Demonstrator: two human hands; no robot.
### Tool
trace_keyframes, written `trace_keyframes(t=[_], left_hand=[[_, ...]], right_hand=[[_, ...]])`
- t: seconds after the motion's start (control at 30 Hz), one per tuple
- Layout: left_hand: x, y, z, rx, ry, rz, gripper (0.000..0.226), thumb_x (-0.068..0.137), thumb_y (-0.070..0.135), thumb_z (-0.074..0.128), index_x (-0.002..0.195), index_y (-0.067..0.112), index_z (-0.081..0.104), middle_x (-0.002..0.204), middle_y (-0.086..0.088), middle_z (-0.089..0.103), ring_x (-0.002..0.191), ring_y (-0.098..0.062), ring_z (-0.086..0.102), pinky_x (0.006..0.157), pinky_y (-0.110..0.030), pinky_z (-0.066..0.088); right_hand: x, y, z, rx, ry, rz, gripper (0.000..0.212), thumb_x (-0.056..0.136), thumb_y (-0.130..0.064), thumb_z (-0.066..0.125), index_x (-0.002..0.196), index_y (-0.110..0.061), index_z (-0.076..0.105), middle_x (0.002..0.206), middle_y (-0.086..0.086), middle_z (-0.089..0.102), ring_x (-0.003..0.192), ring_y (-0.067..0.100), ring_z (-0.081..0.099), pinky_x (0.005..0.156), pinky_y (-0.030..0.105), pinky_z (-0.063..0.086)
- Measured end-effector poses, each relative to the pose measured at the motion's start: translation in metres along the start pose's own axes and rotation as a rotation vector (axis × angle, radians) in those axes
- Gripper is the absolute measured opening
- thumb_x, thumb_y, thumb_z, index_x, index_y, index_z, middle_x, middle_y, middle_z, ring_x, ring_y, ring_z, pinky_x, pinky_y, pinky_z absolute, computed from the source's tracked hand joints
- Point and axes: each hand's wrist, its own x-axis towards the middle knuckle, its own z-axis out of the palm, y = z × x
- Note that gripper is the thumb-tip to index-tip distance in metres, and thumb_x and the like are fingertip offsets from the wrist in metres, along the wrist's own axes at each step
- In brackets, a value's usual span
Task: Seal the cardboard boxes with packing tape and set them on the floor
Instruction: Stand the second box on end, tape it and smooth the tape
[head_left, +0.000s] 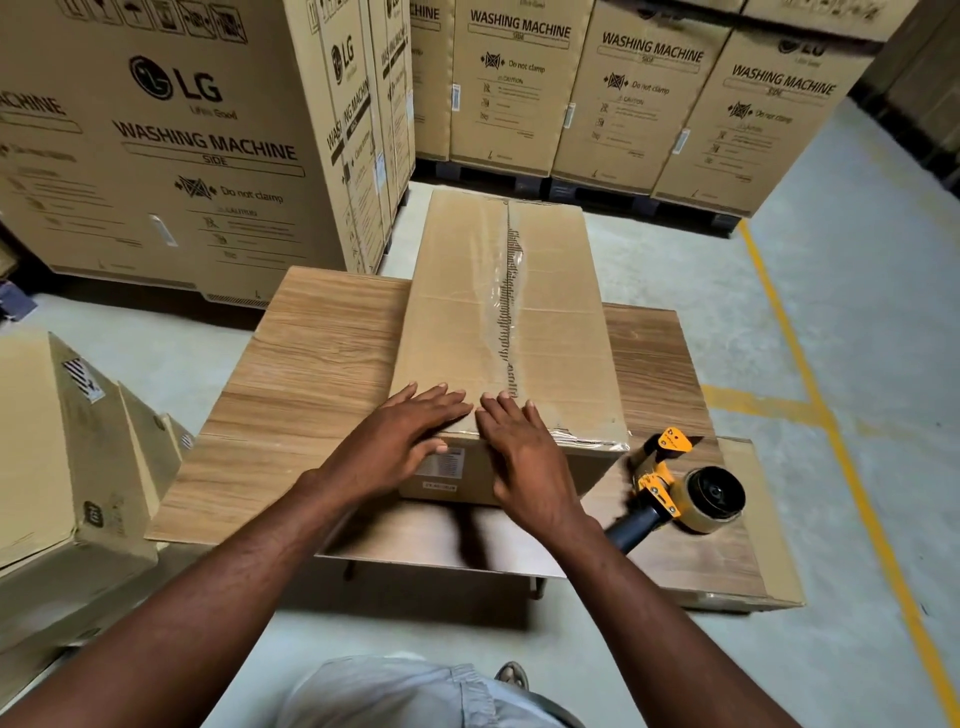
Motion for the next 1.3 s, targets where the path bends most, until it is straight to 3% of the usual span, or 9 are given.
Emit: trace_keyframes(t=[0.07, 0.27, 0.5, 0.67, 0.83, 0.93, 1.03, 1.17, 1.3], left_hand=[[-0.004, -0.007, -0.002, 0.010, -0.025, 0.011, 0.070, 0.088, 0.008, 0.070, 0.148, 0.031, 0.044, 0.155, 0.014, 0.039, 0.148, 0.001, 0.021, 0.123, -0.026, 0.009], [-0.002, -0.012, -0.006, -0.026, 0.041, 0.013, 0.054, 0.094, 0.031, 0.064, 0.145, 0.026, 0.049, 0.152, 0.011, 0.043, 0.146, -0.002, 0.025, 0.122, -0.026, 0.009], [-0.010, -0.025, -0.015, -0.041, -0.093, 0.025, 0.075, 0.088, 0.008, 0.070, 0.149, 0.037, 0.037, 0.156, 0.019, 0.032, 0.149, 0.002, 0.014, 0.122, -0.028, 0.003], [-0.018, -0.032, -0.024, -0.163, -0.036, -0.040, 0.061, 0.093, 0.018, 0.067, 0.148, 0.030, 0.044, 0.155, 0.016, 0.036, 0.149, 0.002, 0.014, 0.124, -0.034, 0.010], [-0.033, -0.042, -0.024, -0.215, -0.028, -0.024, 0.076, 0.087, -0.014, 0.059, 0.148, 0.027, 0.044, 0.156, 0.017, 0.032, 0.148, 0.003, 0.013, 0.120, -0.018, 0.016], [-0.039, -0.043, -0.026, -0.263, -0.013, -0.056, 0.073, 0.088, -0.002, 0.067, 0.149, 0.028, 0.042, 0.157, 0.017, 0.030, 0.148, 0.003, 0.014, 0.120, -0.017, 0.016], [-0.043, -0.032, -0.016, -0.353, 0.089, -0.214, 0.080, 0.091, 0.018, 0.071, 0.156, 0.028, 0.025, 0.159, 0.013, 0.024, 0.146, 0.005, 0.019, 0.118, -0.015, 0.021], [-0.060, -0.011, 0.025, -0.472, 0.078, -0.391, 0.099, 0.095, 0.026, 0.063, 0.155, 0.031, -0.015, 0.160, 0.001, 0.032, 0.142, -0.011, 0.038, 0.114, -0.024, 0.033], [-0.077, 0.005, 0.066, -0.178, 0.020, -0.368, 0.108, 0.094, 0.025, 0.058, 0.148, 0.020, -0.035, 0.165, -0.009, -0.021, 0.153, -0.022, -0.012, 0.124, -0.037, 0.011]], right_hand=[[-0.004, 0.000, 0.002, -0.020, -0.010, 0.015, 0.079, 0.069, 0.005, 0.066, 0.145, -0.007, 0.047, 0.156, 0.009, 0.040, 0.149, 0.028, 0.029, 0.123, 0.040, 0.011], [0.016, -0.024, 0.002, 0.145, 0.067, 0.054, 0.045, 0.099, -0.032, 0.053, 0.139, -0.013, 0.055, 0.148, 0.006, 0.051, 0.144, 0.024, 0.038, 0.122, 0.041, 0.025], [0.009, -0.029, 0.015, 0.011, 0.068, 0.018, 0.054, 0.089, -0.017, 0.065, 0.141, -0.011, 0.054, 0.150, 0.005, 0.050, 0.144, 0.023, 0.039, 0.121, 0.043, 0.027], [0.020, -0.045, 0.016, 0.097, 0.128, 0.099, 0.044, 0.094, -0.036, 0.062, 0.131, -0.013, 0.063, 0.143, 0.005, 0.057, 0.140, 0.022, 0.045, 0.119, 0.045, 0.030], [0.017, -0.052, 0.029, 0.032, 0.137, 0.090, 0.047, 0.089, -0.015, 0.065, 0.135, -0.015, 0.060, 0.147, 0.002, 0.053, 0.143, 0.019, 0.040, 0.120, 0.045, 0.029], [0.014, -0.057, 0.031, 0.043, 0.153, 0.145, 0.052, 0.090, -0.021, 0.066, 0.140, -0.016, 0.056, 0.150, 0.001, 0.049, 0.145, 0.017, 0.036, 0.121, 0.045, 0.026], [0.022, -0.068, 0.031, 0.104, 0.216, 0.258, 0.044, 0.097, -0.039, 0.059, 0.136, -0.018, 0.061, 0.146, 0.000, 0.054, 0.142, 0.017, 0.041, 0.121, 0.043, 0.025], [0.022, -0.080, 0.040, 0.054, 0.274, 0.284, 0.041, 0.097, -0.029, 0.059, 0.135, -0.015, 0.061, 0.146, 0.004, 0.054, 0.141, 0.026, 0.043, 0.121, 0.048, 0.023], [0.031, -0.098, 0.038, 0.017, 0.181, 0.399, 0.062, 0.096, -0.057, 0.045, 0.139, -0.013, 0.055, 0.152, 0.009, 0.046, 0.147, 0.033, 0.031, 0.121, 0.053, 0.014]])
